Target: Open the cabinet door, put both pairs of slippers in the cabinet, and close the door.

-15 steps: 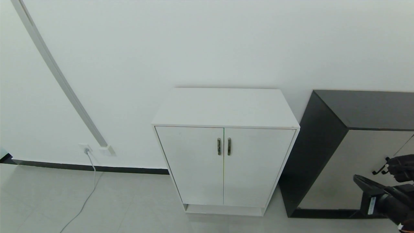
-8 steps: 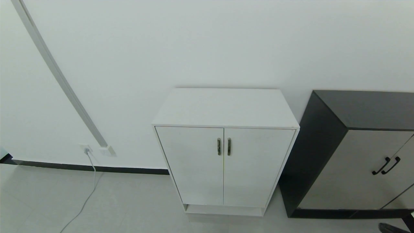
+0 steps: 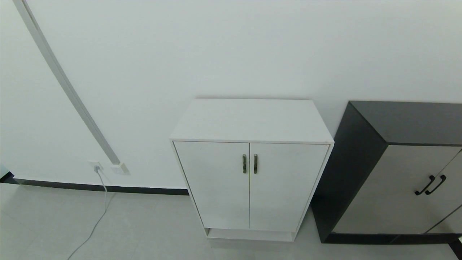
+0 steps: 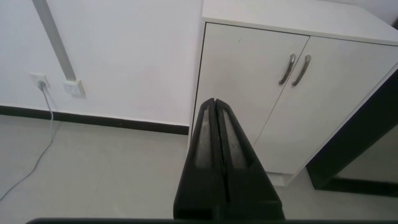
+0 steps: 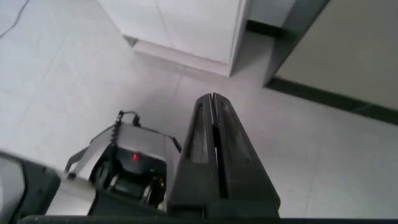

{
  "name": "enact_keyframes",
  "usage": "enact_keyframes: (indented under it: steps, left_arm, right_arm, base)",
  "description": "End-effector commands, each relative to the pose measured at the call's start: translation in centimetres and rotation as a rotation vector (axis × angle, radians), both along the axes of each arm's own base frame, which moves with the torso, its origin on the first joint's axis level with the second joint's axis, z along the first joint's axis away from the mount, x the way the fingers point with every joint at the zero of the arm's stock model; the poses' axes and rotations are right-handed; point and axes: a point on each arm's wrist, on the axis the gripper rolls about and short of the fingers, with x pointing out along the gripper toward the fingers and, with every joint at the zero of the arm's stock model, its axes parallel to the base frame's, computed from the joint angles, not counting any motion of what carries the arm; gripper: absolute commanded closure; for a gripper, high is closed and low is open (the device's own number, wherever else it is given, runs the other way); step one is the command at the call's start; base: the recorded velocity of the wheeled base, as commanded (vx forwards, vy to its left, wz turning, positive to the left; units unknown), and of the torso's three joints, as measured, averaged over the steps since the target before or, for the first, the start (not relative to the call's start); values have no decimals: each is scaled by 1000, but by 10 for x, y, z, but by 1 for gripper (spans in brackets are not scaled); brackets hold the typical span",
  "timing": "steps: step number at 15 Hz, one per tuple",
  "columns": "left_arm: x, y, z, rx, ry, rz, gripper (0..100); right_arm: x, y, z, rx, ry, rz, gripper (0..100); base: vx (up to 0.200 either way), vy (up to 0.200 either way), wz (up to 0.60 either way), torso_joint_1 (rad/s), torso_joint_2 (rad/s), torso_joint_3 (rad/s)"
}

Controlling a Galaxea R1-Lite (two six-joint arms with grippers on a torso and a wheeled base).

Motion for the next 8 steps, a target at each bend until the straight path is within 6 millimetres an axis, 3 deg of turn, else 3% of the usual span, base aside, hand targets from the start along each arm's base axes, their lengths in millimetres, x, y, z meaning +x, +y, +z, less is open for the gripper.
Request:
enact_keyframes:
  steps: [1,4,8]
  left_arm:
    - [0,0,0,0,1,1,100]
    - [0,0,0,-1,1,1,100]
    - [0,0,0,0,1,1,100]
  right_arm:
    - [-11,-2,-4,-6,-27,37,100]
    - [-13,-3,-2,6,-74,25,100]
    - [-30,-8,-1,37,-293,-178,100]
  base:
    - [0,0,0,0,0,0]
    - [0,0,0,0,0,0]
    - [0,0,0,0,0,0]
